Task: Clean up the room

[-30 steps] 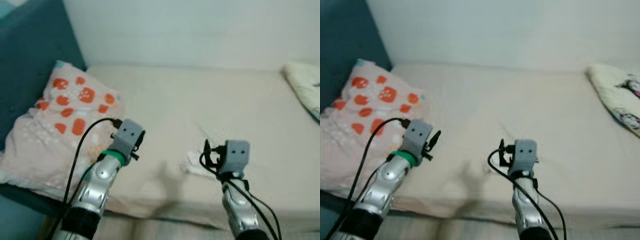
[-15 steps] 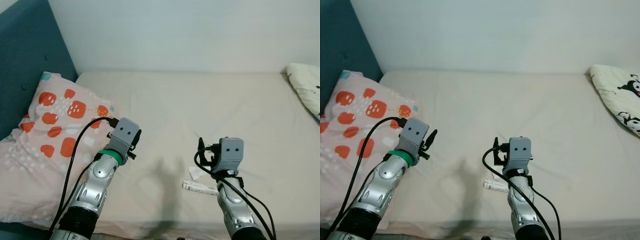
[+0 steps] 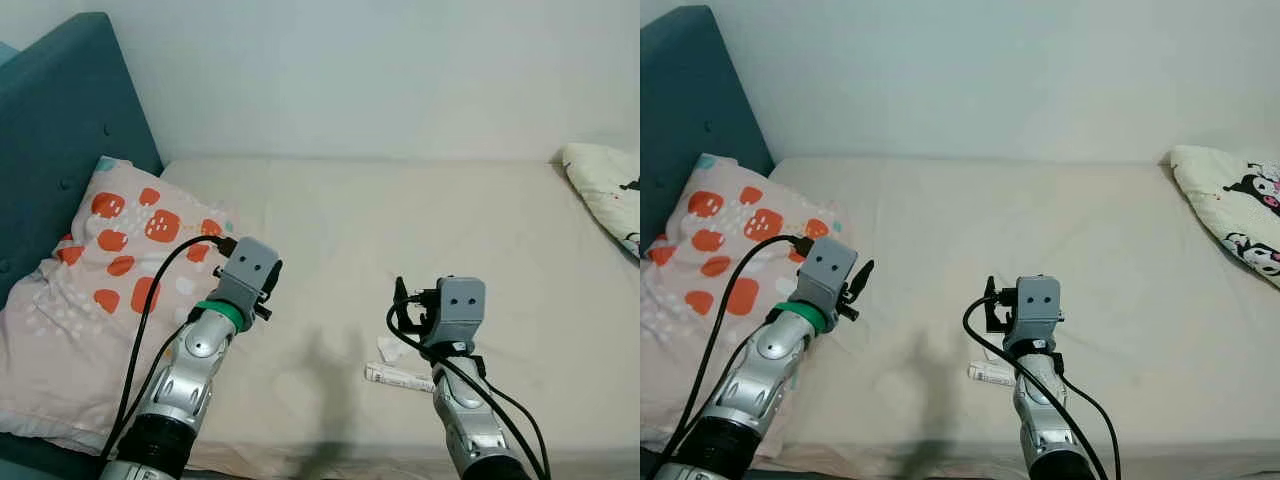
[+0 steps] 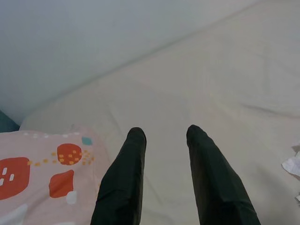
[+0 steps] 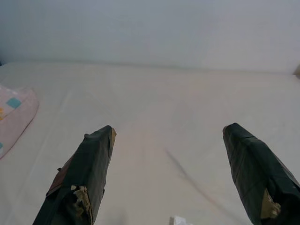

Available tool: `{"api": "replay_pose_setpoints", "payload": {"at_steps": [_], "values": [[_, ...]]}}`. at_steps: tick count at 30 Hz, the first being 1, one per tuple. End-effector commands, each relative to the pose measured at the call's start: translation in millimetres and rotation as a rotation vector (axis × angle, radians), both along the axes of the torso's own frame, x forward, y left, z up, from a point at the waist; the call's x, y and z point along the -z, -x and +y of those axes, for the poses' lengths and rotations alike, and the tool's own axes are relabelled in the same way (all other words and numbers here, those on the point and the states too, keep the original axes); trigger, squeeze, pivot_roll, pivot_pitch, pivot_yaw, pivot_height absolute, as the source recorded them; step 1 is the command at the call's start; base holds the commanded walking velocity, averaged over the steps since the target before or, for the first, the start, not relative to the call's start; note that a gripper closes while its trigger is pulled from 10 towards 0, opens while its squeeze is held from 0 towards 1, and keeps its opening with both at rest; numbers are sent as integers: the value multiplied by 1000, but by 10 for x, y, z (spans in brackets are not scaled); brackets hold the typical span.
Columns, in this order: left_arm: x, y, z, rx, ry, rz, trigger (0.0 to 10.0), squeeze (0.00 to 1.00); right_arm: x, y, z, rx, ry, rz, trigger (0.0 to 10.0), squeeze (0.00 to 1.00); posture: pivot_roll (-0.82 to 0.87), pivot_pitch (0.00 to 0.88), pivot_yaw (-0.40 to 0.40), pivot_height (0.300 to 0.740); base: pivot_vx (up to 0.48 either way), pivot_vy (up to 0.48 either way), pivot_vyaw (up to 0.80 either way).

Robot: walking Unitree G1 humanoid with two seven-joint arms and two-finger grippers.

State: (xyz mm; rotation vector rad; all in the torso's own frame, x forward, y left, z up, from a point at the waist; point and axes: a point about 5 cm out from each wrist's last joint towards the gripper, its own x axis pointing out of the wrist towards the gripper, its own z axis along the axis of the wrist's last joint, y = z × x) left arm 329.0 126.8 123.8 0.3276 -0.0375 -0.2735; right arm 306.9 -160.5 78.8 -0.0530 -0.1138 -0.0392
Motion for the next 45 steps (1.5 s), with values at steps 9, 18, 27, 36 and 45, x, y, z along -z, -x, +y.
{"api": "replay_pose_setpoints", "payload": {"at_steps": [9, 18, 27, 36, 45], "values": [[86, 20, -1, 6, -15, 34, 10000, 0, 87, 53, 10, -1, -22, 27, 10000, 0, 58, 35, 62, 710, 0, 0, 0], [121, 30, -91, 49, -26, 50, 10000, 0, 92, 59, 7, 2, -23, 29, 10000, 0, 57, 40, 61, 665, 0, 0, 0], [96, 29, -177, 72, -19, 44, 10000, 0, 97, 74, 0, 6, -26, 30, 10000, 0, 52, 46, 62, 630, 0, 0, 0], [88, 23, -228, 83, -15, 42, 10000, 0, 137, 82, -40, 38, -5, 58, 10000, 0, 54, 56, 62, 595, 0, 0, 0], [94, 29, -210, 79, -21, 45, 10000, 0, 160, 75, -174, 82, 11, 87, 10000, 0, 54, 59, 66, 595, 0, 0, 0]]}}
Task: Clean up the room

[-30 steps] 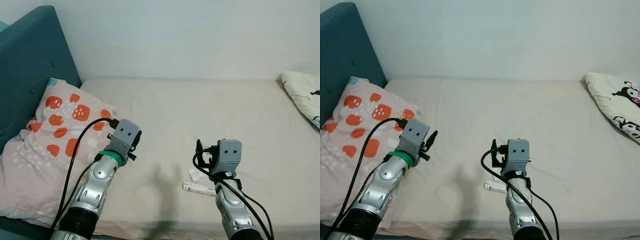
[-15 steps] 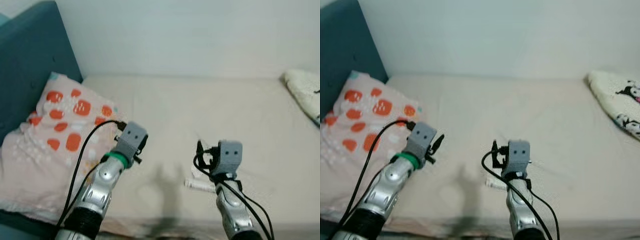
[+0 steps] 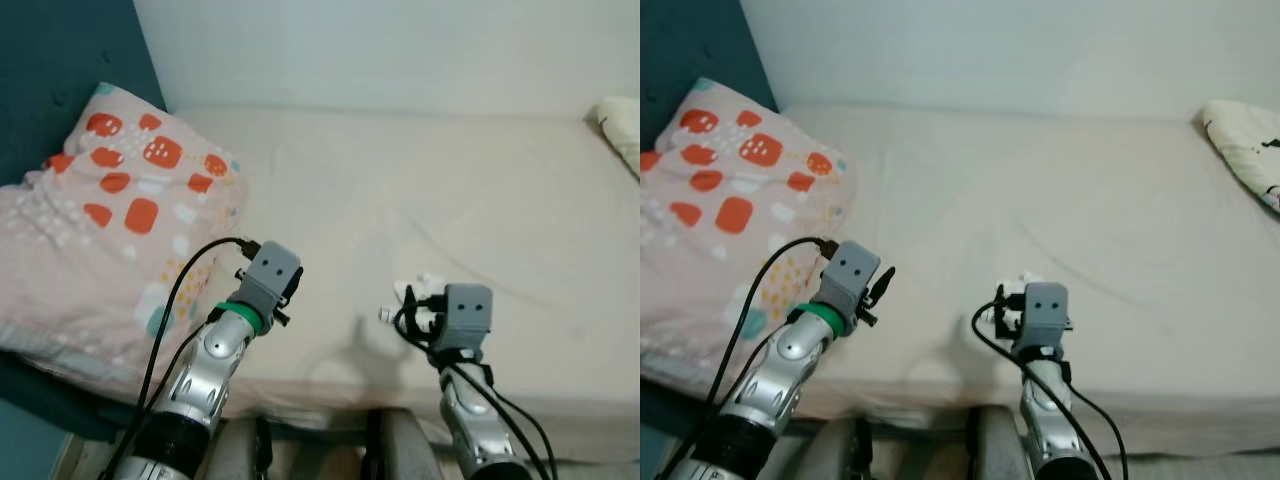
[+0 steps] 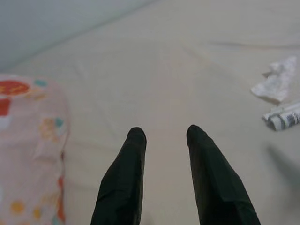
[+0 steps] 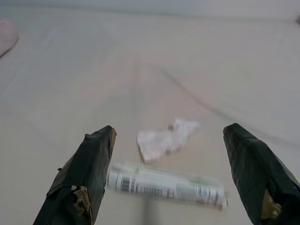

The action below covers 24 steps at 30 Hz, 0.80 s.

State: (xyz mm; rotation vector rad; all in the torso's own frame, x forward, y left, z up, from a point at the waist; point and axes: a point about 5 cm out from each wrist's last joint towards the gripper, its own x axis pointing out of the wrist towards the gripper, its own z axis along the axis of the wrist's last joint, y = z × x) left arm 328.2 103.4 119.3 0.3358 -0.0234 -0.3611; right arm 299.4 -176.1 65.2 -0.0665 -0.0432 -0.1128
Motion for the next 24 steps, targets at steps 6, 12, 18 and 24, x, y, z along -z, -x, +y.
{"api": "replay_pose_setpoints", "payload": {"at_steps": [6, 12, 18, 24], "values": [[54, 21, 21, -5, -11, 19, 10000, 0, 24, 2, -16, 9, 1, 18, 10000, 0, 52, 59, 67, 595, 0, 0, 0], [56, 20, 21, -4, -13, 18, 10000, 0, 32, 4, 8, 5, 0, 22, 10000, 0, 52, 57, 68, 595, 0, 0, 0], [53, 18, 18, -3, -12, 18, 10000, 0, 27, -1, -9, 14, 26, 22, 10000, 0, 52, 57, 68, 595, 0, 0, 0], [24, 10, 3, 1, -3, 10, 10000, 0, -112, -48, -143, 16, 114, -27, 10000, 0, 52, 57, 68, 595, 0, 0, 0]]}}
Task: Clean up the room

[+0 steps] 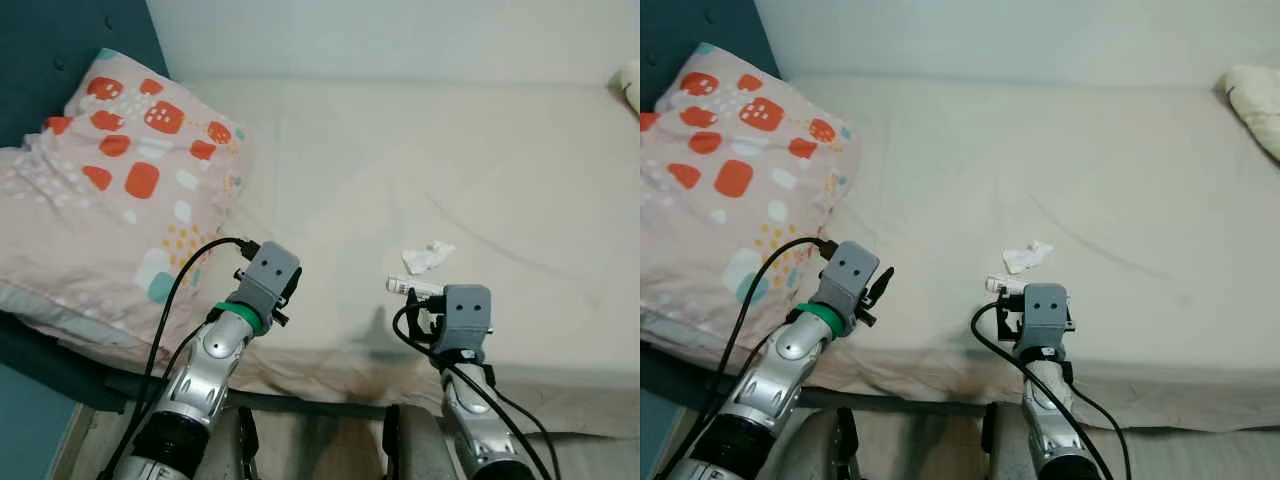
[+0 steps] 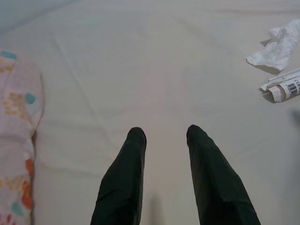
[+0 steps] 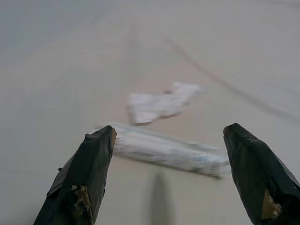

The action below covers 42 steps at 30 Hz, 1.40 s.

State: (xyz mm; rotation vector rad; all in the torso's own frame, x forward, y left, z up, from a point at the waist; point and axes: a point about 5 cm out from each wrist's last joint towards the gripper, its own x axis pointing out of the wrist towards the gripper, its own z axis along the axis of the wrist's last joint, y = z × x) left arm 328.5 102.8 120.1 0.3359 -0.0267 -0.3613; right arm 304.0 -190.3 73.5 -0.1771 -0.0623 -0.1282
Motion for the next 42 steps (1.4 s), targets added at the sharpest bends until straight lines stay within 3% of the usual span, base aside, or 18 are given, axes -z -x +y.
{"api": "replay_pose_setpoints", "payload": {"at_steps": [1, 5, 6, 7, 9, 10, 12, 13, 15, 16, 17, 20, 21, 23, 27, 36, 42], "values": [[18, 13, 4, 4, 1, 10, 10000, 0, -123, -49, -102, 6, 7, -37, 10000, 0, 52, 58, 68, 595, 0, 0, 0], [8, 10, -5, 5, 4, 9, 10000, 0, -142, -78, -174, 31, -16, -25, 10000, 0, 55, 64, 66, 595, 0, 0, 0], [7, 11, -3, 4, 3, 8, 10000, 0, -116, -89, -206, 34, -9, 0, 10000, 149, 55, 64, 66, 595, 0, 0, 0], [4, 12, 2, 3, 3, 7, 10000, 0, -83, -100, -240, 32, -7, 32, 10000, 1000, 62, 68, 64, 595, 0, 0, 0], [3, 17, 15, -1, 3, 6, 10000, 0, 9, -110, -312, 27, 15, 121, 10000, 1000, 66, 76, 61, 595, 0, 0, 0], [13, 26, 28, -5, 1, 9, 10000, 0, 76, -110, -372, -2, 84, 199, 10000, 1000, 66, 76, 61, 595, 0, 0, 0], [16, 29, 31, -6, 0, 9, 10000, 0, 88, -109, -385, -10, 102, 214, 10000, 1000, 66, 76, 61, 595, 0, 0, 0], [21, 47, 42, -6, -3, 11, 10000, 0, 138, -113, -464, -84, 242, 323, 10000, 1000, 73, 91, 63, 595, 0, 0, 0], [21, 52, 45, -6, -3, 11, 10000, 0, 151, -111, -491, -103, 279, 353, 10000, 1000, 73, 91, 63, 595, 0, 0, 0], [27, 65, 57, -8, -6, 15, 10000, 0, 108, -135, -632, -134, 450, 418, 10000, 1000, 75, 106, 62, 595, 0, 0, 0], [33, 73, 61, -9, -7, 18, 10000, 0, 42, -168, -705, -142, 538, 426, 10000, 608, 76, 114, 60, 595, 0, 0, 0], [36, 79, 64, -9, -8, 19, 10000, 0, -4, -189, -751, -145, 593, 429, 10000, 608, 76, 114, 60, 595, 0, 0, 0], [42, 90, 67, -10, -8, 22, 10000, 0, -75, -227, -795, -138, 647, 422, 10000, 0, 82, 128, 56, 595, 0, 0, 0], [50, 119, 78, -12, -10, 25, 10000, 0, -186, -294, -833, -136, 678, 404, 10000, 0, 90, 143, 55, 595, 0, 0, 0], [58, 173, 115, -17, -18, 33, 10000, 0, -302, -404, -747, -184, 664, 368, 10000, 0, 111, 171, 56, 595, 0, 0, 0], [36, 267, 222, -40, -37, 44, 10000, 0, -207, -454, -530, -314, 574, 436, 10000, 0, 157, 239, 58, 595, 0, 0, 0], [36, 330, 264, -49, -47, 58, 10000, 0, -207, -453, -602, -304, 586, 473, 10000, 0, 167, 264, 60, 595, 0, 0, 0]]}}
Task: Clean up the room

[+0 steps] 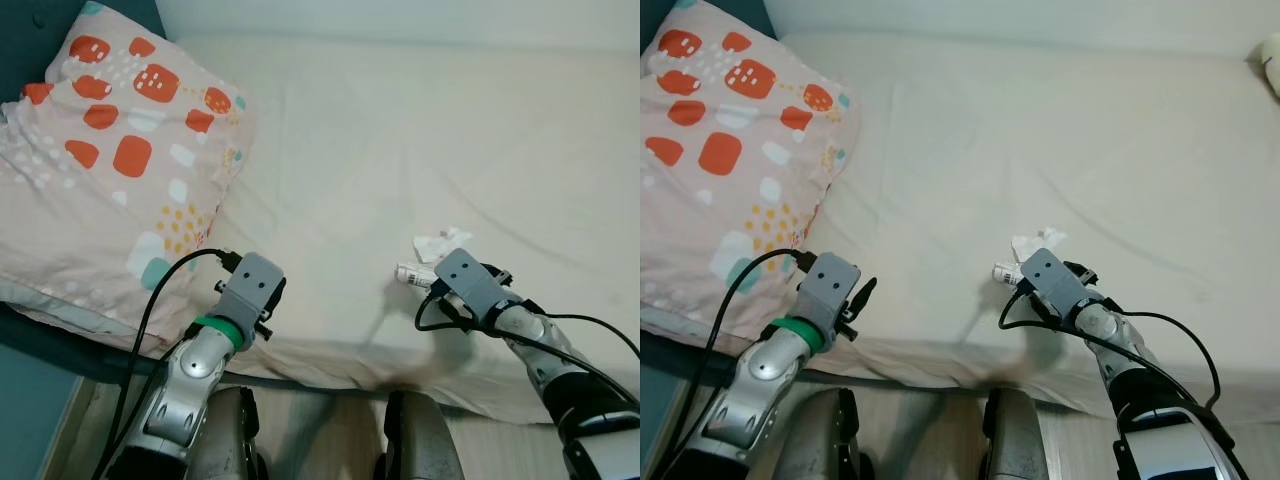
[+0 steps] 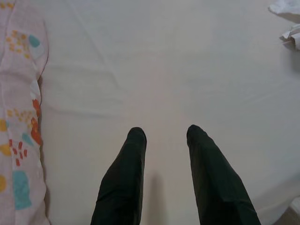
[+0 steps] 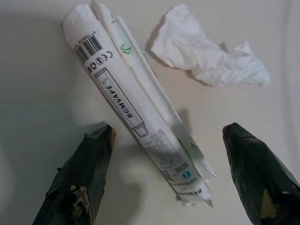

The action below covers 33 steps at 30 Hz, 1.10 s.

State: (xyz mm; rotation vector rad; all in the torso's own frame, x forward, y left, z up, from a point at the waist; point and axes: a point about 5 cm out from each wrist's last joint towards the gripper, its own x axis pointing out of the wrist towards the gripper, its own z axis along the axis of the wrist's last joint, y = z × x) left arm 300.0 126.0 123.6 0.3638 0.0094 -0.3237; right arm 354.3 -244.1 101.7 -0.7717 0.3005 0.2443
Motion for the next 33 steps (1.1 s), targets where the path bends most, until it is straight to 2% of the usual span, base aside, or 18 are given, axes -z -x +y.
{"api": "replay_pose_setpoints", "payload": {"at_steps": [1, 3, 5, 11, 12, 13, 14, 16, 17, 18, 23, 27, 31, 33], "values": [[70, 58, 36, -7, -15, 36, 10000, 0, 82, 59, -95, 26, 25, 49, 10000, 0, 172, 274, 61, 595, 0, 0, 0], [66, 74, 40, -8, -16, 39, 10000, 0, 86, 74, -158, 43, 61, 54, 10000, 0, 177, 282, 62, 595, 0, 0, 0], [65, 105, 60, -12, -21, 50, 10000, 0, 62, 99, -308, 108, 96, 46, 10000, 0, 181, 291, 66, 595, 0, 0, 0], [61, 133, 88, -16, -29, 60, 10000, 0, 10, 84, -344, 128, 48, 16, 10000, 0, 191, 296, 70, 595, 0, 0, 0], [58, 137, 95, -18, -31, 61, 10000, 0, -6, 70, -324, 121, 35, 5, 4314, 0, 198, 298, 73, 595, 0, 0, 0], [55, 142, 99, -19, -32, 62, 10000, 0, -16, 61, -310, 117, 26, -2, 4314, 0, 198, 298, 73, 595, 0, 0, 0], [52, 147, 104, -20, -33, 62, 10000, 0, -33, 44, -280, 106, 13, -12, 1725, 0, 198, 298, 73, 595, 0, 0, 0], [50, 150, 107, -20, -34, 62, 10000, 0, -44, 32, -260, 98, 3, -19, 1725, 0, 198, 298, 73, 595, 0, 0, 0], [46, 154, 113, -22, -35, 62, 10000, 0, -53, 15, -217, 78, -1, -22, 0, 0, 198, 298, 73, 595, 0, 0, 0], [39, 165, 125, -25, -38, 62, 10000, 0, -52, -4, -145, 42, -9, -21, 0, 0, 229, 290, 75, 595, 0, 0, 0], [24, 178, 144, -33, -40, 61, 10000, 0, -25, -13, -62, 1, -12, -3, 0, 0, 239, 284, 70, 595, 0, 0, 0], [12, 175, 148, -38, -38, 59, 10000, 0, 8, -10, -43, 22, -81, 28, 0, 0, 240, 277, 67, 595, 0, 0, 0], [-4, 137, 122, -33, -35, 55, 10000, 0, 83, 35, -78, 86, -232, 66, 0, 0, 228, 259, 69, 595, 0, 0, 0], [-6, 132, 117, -32, -35, 54, 10000, 0, 97, 45, -84, 91, -241, 70, 0, 0, 228, 259, 69, 595, 0, 0, 0]]}}
